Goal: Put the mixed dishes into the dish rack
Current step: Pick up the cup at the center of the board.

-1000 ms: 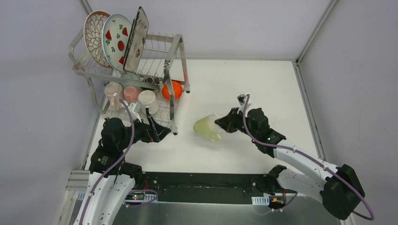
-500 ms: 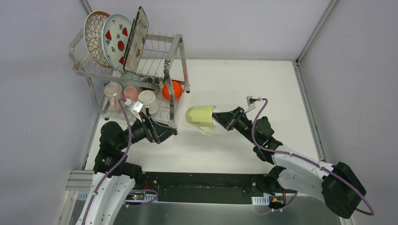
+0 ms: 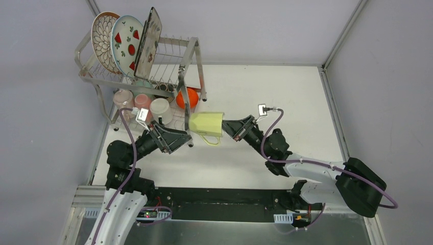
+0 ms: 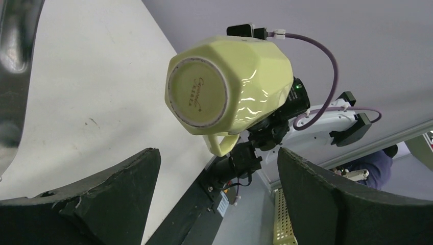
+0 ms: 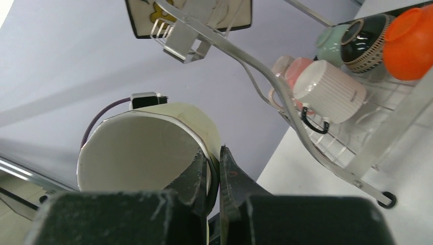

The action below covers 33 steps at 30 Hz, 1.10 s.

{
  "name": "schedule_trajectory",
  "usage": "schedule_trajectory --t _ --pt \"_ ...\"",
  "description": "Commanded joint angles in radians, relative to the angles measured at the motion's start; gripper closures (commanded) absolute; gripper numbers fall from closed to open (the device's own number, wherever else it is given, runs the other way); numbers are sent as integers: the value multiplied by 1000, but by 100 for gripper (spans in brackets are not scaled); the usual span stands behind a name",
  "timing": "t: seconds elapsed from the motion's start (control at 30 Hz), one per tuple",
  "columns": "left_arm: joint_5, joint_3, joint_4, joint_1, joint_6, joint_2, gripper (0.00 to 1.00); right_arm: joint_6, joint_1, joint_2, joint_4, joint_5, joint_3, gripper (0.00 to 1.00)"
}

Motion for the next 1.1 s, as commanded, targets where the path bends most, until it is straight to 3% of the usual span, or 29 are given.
schedule_trajectory --t 0.0,0.47,0.87,1.07 --pt "25 29 105 11 -60 -17 12 20 46 23 258 39 142 100" --pt "61 18 216 11 -142 -47 16 43 132 274 362 30 371 100" --pt "77 -19 342 11 -236 -41 34 48 171 393 362 33 493 100" --pt "67 -25 392 10 -268 -29 54 53 178 419 362 38 509 100"
